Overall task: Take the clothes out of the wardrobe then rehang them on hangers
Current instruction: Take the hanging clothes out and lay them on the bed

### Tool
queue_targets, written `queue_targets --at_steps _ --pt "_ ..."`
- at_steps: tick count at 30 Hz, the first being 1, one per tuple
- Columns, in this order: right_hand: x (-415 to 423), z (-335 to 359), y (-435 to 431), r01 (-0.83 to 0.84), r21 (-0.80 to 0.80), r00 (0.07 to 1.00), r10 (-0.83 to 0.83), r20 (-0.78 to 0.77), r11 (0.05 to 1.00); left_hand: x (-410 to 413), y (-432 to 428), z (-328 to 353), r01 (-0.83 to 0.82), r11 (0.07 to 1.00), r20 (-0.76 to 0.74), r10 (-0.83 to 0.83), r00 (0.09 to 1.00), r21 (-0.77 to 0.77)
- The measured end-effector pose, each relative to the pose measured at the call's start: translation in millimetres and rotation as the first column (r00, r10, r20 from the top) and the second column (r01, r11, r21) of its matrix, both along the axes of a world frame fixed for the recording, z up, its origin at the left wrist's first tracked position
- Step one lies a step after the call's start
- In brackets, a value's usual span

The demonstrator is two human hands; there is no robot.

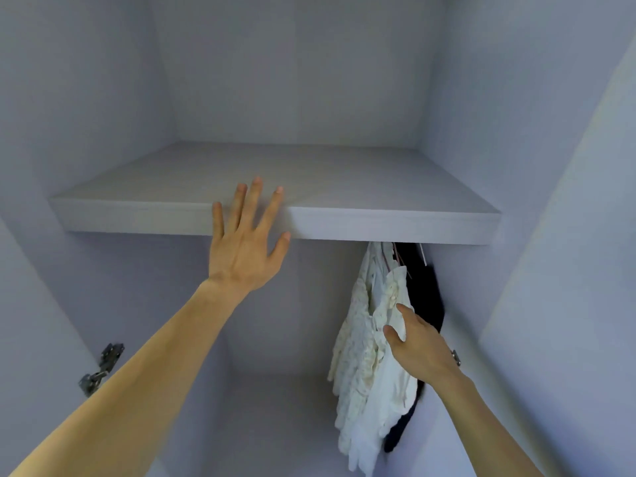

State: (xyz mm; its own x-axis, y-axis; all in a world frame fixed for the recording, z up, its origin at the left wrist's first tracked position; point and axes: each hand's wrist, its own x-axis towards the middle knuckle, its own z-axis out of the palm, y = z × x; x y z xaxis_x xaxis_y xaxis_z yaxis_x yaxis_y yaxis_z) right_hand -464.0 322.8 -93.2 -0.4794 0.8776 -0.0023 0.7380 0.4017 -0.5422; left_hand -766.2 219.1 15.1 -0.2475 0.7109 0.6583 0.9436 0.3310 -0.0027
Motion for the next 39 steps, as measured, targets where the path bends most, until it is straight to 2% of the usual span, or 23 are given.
queue_targets --at_steps 6,7,11,15,20,28,32,34,37,39 --pt "-41.1 -4.0 82.4 0.109 -0.114 0.992 -0.101 0.070 0.987 -20.2 31.4 -22.1 -0.023 0.992 -0.074 0.033 0.997 0.126" --pt "-46.8 -6.6 91.2 0.136 -0.151 0.990 -0.132 0.040 0.979 -22.5 35.1 -24.7 -0.022 0.989 -0.096 0.036 0.995 0.148" --pt "-72.4 -14.5 113.0 0.139 -0.400 0.916 -0.271 -0.296 0.906 -29.5 43.2 -30.8 0.005 0.970 -0.161 0.035 0.986 0.244" --pt "-92.6 -14.7 116.0 0.036 -0.522 0.832 -0.314 -0.456 0.852 -31.9 47.6 -32.4 0.017 0.961 -0.183 0.035 0.982 0.276" --pt "-109.8 -7.1 104.5 -0.074 -0.458 0.787 -0.230 -0.572 0.886 -31.3 46.2 -31.4 -0.011 0.967 -0.169 0.056 0.984 0.254" --pt "-117.6 5.2 48.1 -0.169 -0.372 0.749 -0.126 -0.651 0.913 -22.2 34.6 -24.9 -0.057 0.986 -0.113 0.075 0.991 0.155" --pt "-112.0 -2.1 -4.0 -0.228 -0.366 0.753 -0.075 -0.654 0.902 -11.5 22.3 -19.1 -0.040 0.995 -0.032 0.043 0.999 0.096" --pt "-108.4 -8.1 -30.4 -0.255 -0.377 0.756 -0.060 -0.652 0.890 0.2 11.4 -22.9 0.005 0.995 0.064 -0.012 0.998 0.104" --pt "-102.4 -23.1 -71.2 -0.301 -0.402 0.762 -0.035 -0.646 0.865 25.5 -17.9 -51.3 0.048 0.985 0.275 -0.093 0.957 0.165" --pt "-97.7 -36.6 -100.5 -0.325 -0.405 0.781 0.001 -0.624 0.855 42.1 -40.2 -79.2 0.073 0.993 0.517 -0.109 0.849 0.089"
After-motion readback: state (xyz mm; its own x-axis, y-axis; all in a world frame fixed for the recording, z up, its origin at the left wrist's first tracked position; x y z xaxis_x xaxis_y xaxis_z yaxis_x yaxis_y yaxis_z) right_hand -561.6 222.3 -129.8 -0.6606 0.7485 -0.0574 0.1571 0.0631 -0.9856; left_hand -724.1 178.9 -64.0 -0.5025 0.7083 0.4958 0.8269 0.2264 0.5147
